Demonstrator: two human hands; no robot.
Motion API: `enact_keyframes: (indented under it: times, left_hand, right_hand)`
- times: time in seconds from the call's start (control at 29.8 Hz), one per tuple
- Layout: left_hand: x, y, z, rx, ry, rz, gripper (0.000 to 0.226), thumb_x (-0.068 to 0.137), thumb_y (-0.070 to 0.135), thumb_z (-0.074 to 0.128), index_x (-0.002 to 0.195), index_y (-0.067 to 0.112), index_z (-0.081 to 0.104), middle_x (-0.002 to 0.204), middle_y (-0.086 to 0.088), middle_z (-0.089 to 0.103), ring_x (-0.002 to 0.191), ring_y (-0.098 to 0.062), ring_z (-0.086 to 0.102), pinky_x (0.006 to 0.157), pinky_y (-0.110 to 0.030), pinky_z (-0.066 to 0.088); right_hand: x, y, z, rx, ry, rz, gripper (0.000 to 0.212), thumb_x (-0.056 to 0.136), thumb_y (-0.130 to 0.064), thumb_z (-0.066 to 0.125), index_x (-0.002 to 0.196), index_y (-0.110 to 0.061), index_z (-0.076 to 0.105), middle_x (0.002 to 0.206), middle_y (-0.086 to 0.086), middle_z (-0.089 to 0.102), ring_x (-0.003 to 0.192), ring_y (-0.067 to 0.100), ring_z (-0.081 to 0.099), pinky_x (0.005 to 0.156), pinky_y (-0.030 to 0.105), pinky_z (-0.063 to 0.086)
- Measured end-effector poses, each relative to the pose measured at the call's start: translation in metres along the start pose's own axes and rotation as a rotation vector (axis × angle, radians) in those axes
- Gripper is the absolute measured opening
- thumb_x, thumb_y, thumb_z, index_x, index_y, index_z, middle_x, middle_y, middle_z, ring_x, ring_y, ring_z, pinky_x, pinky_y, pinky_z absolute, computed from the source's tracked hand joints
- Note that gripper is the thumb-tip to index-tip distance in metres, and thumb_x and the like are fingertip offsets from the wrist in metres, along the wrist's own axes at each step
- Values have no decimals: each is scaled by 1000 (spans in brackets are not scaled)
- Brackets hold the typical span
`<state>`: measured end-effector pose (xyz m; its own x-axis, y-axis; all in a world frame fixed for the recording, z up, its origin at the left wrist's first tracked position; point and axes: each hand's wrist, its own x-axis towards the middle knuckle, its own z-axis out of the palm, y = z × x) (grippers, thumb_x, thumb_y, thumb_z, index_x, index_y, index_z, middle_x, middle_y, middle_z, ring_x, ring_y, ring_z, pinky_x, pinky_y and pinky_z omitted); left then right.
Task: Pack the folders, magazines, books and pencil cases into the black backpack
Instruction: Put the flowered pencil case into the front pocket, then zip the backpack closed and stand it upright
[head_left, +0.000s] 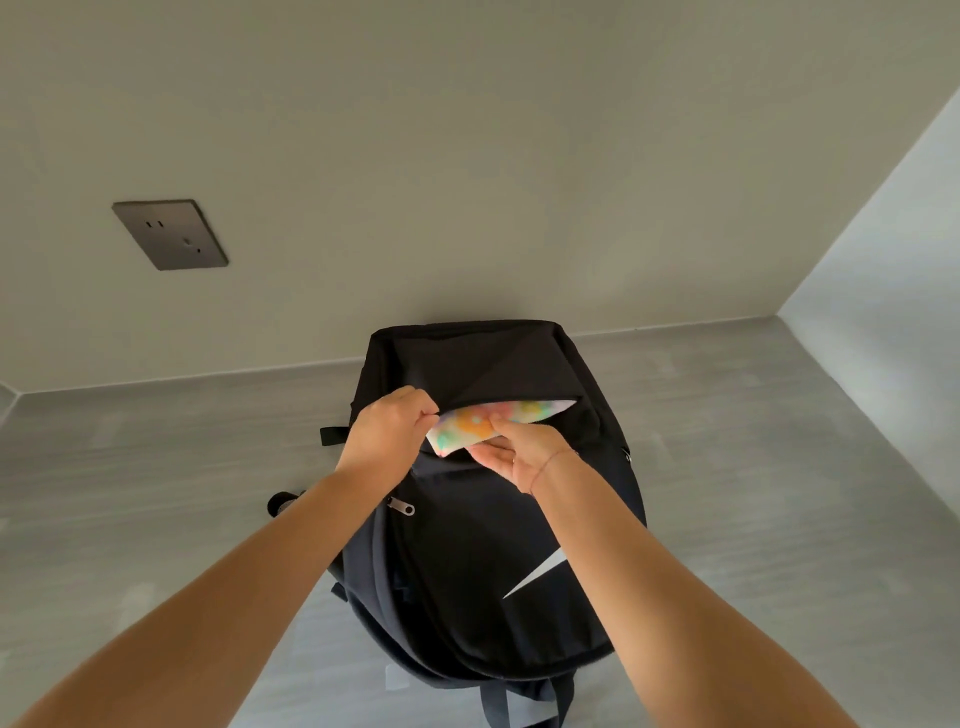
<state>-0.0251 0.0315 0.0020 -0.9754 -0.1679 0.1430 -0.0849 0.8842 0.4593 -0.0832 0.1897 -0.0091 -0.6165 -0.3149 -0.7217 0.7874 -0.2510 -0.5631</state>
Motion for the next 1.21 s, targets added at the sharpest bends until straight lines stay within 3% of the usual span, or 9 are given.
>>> enact_keyframes:
  times: [0.2, 0.37, 0.47, 0.57, 0.67, 0.74, 0.91, 1.08, 1.21]
  left_hand:
    - [1, 12, 0, -27, 8, -10, 14, 94, 15, 54, 97, 6, 64, 94, -6, 63, 77, -11, 55, 65, -19, 39]
    - [-2, 7, 1, -63, 28, 29, 13, 91, 15, 58, 97, 6, 65, 93, -7, 65, 79, -16, 61, 64, -16, 42]
    - [-10, -7, 7, -152, 82, -48, 17, 91, 16, 58, 104, 8, 65, 98, -4, 63, 83, -12, 59, 69, -15, 43]
    - [-20, -21, 13, -168, 85, -169, 23, 93, 17, 54, 114, 10, 61, 107, -4, 60, 95, -15, 60, 77, -21, 45]
    - [-27, -26, 18, -156, 20, -212, 30, 91, 21, 57, 121, 13, 56, 114, -2, 59, 102, -15, 58, 82, -23, 46]
    - [-28, -25, 19, -142, -27, -214, 40, 88, 22, 62, 126, 15, 53, 120, -1, 56, 104, -14, 57, 85, -24, 47]
    - [-26, -23, 19, -119, -79, -211, 33, 84, 21, 67, 115, 13, 58, 115, -2, 53, 86, -12, 53, 77, -24, 47]
    - [-26, -24, 13, -98, -71, -175, 14, 83, 21, 68, 92, 14, 60, 97, 4, 56, 84, -13, 52, 71, -25, 44]
    - [-25, -24, 4, -226, -69, -272, 7, 85, 18, 67, 90, 17, 62, 77, 10, 61, 74, -7, 58, 62, -14, 41]
  right_hand:
    - [24, -1, 30, 221, 120, -25, 5, 87, 5, 59, 84, 1, 60, 75, 14, 63, 65, 23, 63, 90, 38, 54]
    - [28, 4, 28, 178, 109, -68, 7, 88, 3, 57, 95, 2, 59, 79, 15, 65, 68, 24, 66, 85, 38, 56]
    - [12, 14, 19, -85, 98, -133, 4, 88, -7, 62, 90, -3, 60, 80, 11, 65, 69, 19, 67, 74, 31, 58]
    - [-1, 35, 15, -492, 168, -401, 17, 86, -17, 63, 99, -7, 63, 84, 4, 66, 69, 14, 66, 65, 24, 57]
    - [0, 53, 19, -973, 138, -658, 32, 86, -29, 62, 116, -18, 58, 117, -3, 61, 105, 14, 61, 90, 28, 52]
    - [3, 56, 22, -1183, 114, -699, 39, 89, -32, 59, 125, -19, 51, 126, -2, 57, 115, 15, 56, 93, 30, 50]
    - [-4, 58, 17, -1373, 120, -821, 32, 93, -31, 52, 124, -20, 54, 130, -3, 50, 102, 19, 62, 83, 32, 54]
    - [-17, 69, 5, -1332, 194, -1020, 27, 92, -26, 55, 118, -19, 59, 123, -4, 53, 85, 16, 65, 73, 29, 57]
    - [-12, 66, 10, -1368, 154, -1124, 36, 88, -24, 62, 123, -19, 58, 123, 0, 49, 95, 17, 61, 76, 29, 57]
